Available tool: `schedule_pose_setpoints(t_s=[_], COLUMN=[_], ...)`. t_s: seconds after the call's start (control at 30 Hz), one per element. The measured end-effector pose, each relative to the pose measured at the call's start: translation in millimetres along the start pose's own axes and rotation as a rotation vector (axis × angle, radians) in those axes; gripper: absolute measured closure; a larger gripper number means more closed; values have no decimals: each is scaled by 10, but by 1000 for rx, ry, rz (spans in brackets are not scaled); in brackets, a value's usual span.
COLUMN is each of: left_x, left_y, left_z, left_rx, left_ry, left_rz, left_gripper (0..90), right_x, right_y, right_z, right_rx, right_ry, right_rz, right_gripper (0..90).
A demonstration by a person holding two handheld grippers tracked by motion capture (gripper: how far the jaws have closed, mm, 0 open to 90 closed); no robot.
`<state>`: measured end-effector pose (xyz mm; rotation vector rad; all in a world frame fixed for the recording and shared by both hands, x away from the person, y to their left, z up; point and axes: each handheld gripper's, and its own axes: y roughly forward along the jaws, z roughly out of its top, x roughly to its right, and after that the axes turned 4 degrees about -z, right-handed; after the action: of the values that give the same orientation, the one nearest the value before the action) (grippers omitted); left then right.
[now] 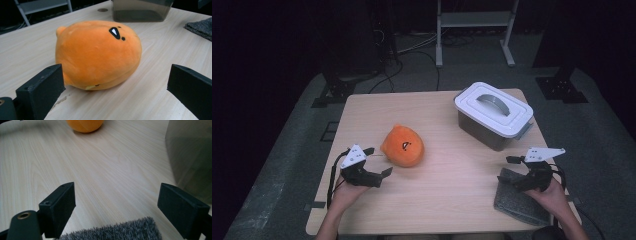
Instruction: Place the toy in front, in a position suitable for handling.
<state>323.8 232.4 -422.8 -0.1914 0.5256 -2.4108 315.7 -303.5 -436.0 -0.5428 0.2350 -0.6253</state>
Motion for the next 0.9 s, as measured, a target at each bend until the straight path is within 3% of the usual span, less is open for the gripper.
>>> schedule_pose_setpoints(t_s=[0.23,0.43,0.57,0.87,0.9], left_x=[-38,-58,-97,-238,-250], left_y=[56,109,146,282,299], left_z=[55,162,250,356,361], left_rx=[28,63,48,24,27], left_ry=[-2,3,46,84,93], left_rz=[-16,-46,-54,-72,-86], left_gripper=[0,0,0,1,38], right_x=[-13,0,10,4,-1], right_y=[-16,-111,-155,-115,-110], right_z=[-32,-54,-58,-41,-36], right_rx=[-8,24,41,27,28], right_ry=[7,35,43,37,35], right_rz=[11,-4,-11,-5,-4], right_gripper=[137,134,134,133,133])
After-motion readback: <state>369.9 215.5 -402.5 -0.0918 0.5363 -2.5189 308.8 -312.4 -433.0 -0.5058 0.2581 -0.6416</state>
